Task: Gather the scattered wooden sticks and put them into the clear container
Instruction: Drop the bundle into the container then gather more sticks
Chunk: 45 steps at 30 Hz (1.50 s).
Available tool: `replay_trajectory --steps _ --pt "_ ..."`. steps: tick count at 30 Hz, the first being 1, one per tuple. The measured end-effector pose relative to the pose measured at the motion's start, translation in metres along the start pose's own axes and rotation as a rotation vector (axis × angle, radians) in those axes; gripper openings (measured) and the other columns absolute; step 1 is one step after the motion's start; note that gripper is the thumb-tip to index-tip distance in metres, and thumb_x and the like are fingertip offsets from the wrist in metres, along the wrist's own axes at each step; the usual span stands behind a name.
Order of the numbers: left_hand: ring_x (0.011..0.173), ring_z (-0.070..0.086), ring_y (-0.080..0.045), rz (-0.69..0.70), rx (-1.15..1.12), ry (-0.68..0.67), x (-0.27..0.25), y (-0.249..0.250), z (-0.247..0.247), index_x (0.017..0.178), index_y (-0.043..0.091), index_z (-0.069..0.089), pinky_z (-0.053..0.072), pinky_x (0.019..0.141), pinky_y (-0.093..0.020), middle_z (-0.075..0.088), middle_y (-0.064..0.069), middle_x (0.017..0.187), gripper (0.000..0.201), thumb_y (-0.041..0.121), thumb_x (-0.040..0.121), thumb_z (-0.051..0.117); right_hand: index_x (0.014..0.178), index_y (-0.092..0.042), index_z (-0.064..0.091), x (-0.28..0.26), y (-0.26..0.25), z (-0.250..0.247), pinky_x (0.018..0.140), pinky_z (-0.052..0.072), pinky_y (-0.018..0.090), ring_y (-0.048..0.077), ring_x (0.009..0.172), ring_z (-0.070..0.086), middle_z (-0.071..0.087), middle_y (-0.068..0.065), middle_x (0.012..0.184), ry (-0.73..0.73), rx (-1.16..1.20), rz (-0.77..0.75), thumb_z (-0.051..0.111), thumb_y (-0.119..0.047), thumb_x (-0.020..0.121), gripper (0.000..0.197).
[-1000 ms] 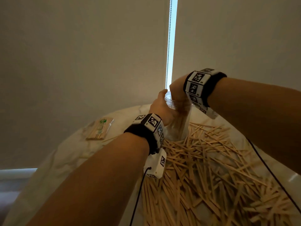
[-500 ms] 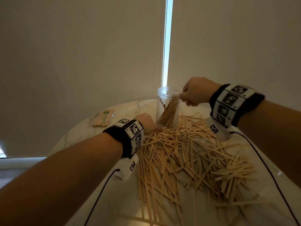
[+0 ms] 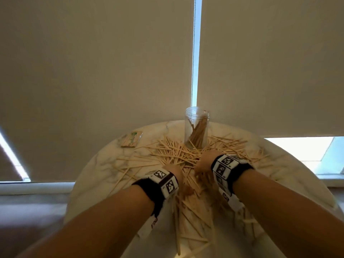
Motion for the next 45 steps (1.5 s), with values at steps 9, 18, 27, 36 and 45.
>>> replay_trajectory --steps 9,18,27,36,45 --pt "0.112 0.061 -0.022 -0.089 0.033 -0.035 0.003 -0.017 -0.016 0.125 0.005 0.063 0.05 0.093 -0.031 0.064 -0.011 0.121 0.043 0.034 0.093 0.065 0.116 -0.005 0.07 0.0 0.011 0.0 0.091 0.055 0.031 0.022 0.095 0.063 0.069 0.007 0.11 -0.006 0.015 0.034 0.067 -0.029 0.093 0.034" --pt "0.1 0.054 -0.023 -0.055 -0.157 0.066 -0.001 -0.023 -0.015 0.115 0.013 0.057 0.043 0.084 -0.03 0.059 -0.012 0.117 0.026 0.021 0.105 0.035 0.097 0.0 0.073 -0.021 0.038 -0.003 0.087 0.06 0.041 0.028 0.096 0.072 0.075 0.015 0.1 0.041 0.595 0.111 0.077 -0.014 0.085 0.019" --pt "0.119 0.057 -0.035 -0.135 -0.45 0.09 -0.02 -0.026 -0.009 0.126 -0.007 0.059 0.045 0.092 -0.037 0.06 -0.023 0.129 0.032 0.002 0.101 0.041 0.069 -0.013 0.063 -0.06 0.035 0.003 0.089 0.057 0.042 0.025 0.083 0.067 0.069 0.011 0.087 0.114 0.74 -0.061 0.071 -0.018 0.09 0.023" --pt "0.11 0.061 -0.04 -0.164 -1.209 0.368 -0.002 -0.035 -0.014 0.131 0.0 0.048 0.054 0.088 -0.046 0.06 -0.021 0.125 0.041 0.026 0.1 0.041 0.085 -0.008 0.07 -0.079 0.014 -0.013 0.075 0.058 0.04 0.025 0.079 0.072 0.075 0.01 0.083 0.346 0.826 -0.137 0.073 -0.027 0.089 0.019" --pt "0.091 0.062 -0.025 -0.027 -1.482 0.496 -0.01 -0.014 -0.031 0.115 0.014 0.056 0.054 0.088 -0.047 0.065 -0.009 0.105 0.035 0.031 0.089 0.04 0.083 -0.021 0.07 -0.075 -0.026 -0.023 0.067 0.058 0.033 0.013 0.068 0.065 0.07 -0.003 0.076 0.487 0.614 -0.277 0.057 -0.02 0.097 0.019"
Point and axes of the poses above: each hand's wrist, its own x-axis towards the middle knuckle, its own z-axis out of the palm, y = z × x, the point moved 7 cm from there along x, towards the middle knuckle
